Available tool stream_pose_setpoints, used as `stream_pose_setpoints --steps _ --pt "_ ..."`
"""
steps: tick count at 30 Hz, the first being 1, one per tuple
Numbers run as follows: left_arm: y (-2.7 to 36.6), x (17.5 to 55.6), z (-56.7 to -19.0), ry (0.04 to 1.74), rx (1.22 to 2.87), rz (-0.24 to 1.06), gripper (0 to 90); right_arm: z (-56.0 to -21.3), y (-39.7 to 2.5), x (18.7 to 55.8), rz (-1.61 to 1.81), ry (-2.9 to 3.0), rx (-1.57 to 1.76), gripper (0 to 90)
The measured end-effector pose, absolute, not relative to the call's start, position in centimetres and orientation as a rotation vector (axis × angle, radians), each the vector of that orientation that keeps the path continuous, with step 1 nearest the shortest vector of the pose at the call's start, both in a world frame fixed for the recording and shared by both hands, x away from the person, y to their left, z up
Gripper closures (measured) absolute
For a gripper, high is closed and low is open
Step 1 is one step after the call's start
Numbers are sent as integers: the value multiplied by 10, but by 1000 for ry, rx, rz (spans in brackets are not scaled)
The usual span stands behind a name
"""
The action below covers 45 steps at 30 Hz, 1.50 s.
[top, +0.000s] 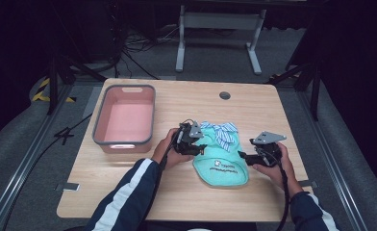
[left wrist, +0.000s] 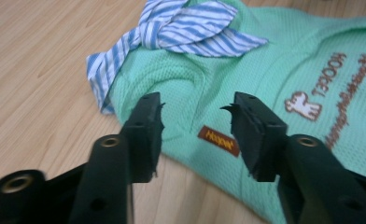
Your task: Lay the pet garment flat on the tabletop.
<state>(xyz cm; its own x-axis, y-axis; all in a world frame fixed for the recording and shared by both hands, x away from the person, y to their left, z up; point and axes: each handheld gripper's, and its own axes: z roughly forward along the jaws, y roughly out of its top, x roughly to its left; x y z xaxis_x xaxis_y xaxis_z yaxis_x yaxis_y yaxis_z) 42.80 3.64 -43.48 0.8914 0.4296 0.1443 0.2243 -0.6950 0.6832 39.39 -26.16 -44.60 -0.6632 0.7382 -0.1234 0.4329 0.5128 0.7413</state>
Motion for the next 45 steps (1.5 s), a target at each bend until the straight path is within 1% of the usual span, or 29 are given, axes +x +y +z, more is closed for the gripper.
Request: stream_pose_setpoints --steps 2,4,9,14,18,19,20,23,26,33,35,42,45 --pt "41 422 -430 459 2361 401 484 -443 -262 391 984 2336 954 298" --pt "44 418 -428 450 2366 404 439 -440 -261 386 971 2354 929 287" --pt "61 399 -421 439 2374 423 347 -439 -261 379 928 2360 888 292" --pt "81 385 -418 418 2413 445 287 -438 -264 371 910 2382 871 274" --pt "101 379 -422 441 2429 450 276 -438 -266 367 898 2383 856 258" --pt "101 379 -422 441 2429 450 275 -438 -266 367 898 2383 856 258" --pt "112 376 -425 454 2426 452 273 -437 -267 364 890 2381 847 252" --pt "123 371 -428 464 2440 452 247 -437 -269 360 887 2377 856 246" --pt "134 364 -432 466 2466 467 246 -438 -272 357 886 2372 847 242" --pt "158 350 -436 493 2449 484 235 -439 -281 350 879 2362 853 238" --pt "163 349 -437 511 2447 487 246 -439 -284 348 878 2358 861 237" --pt "196 343 -438 541 2427 509 232 -441 -300 338 900 2335 902 228" --pt "209 340 -443 570 2422 494 225 -442 -308 335 904 2328 920 227"
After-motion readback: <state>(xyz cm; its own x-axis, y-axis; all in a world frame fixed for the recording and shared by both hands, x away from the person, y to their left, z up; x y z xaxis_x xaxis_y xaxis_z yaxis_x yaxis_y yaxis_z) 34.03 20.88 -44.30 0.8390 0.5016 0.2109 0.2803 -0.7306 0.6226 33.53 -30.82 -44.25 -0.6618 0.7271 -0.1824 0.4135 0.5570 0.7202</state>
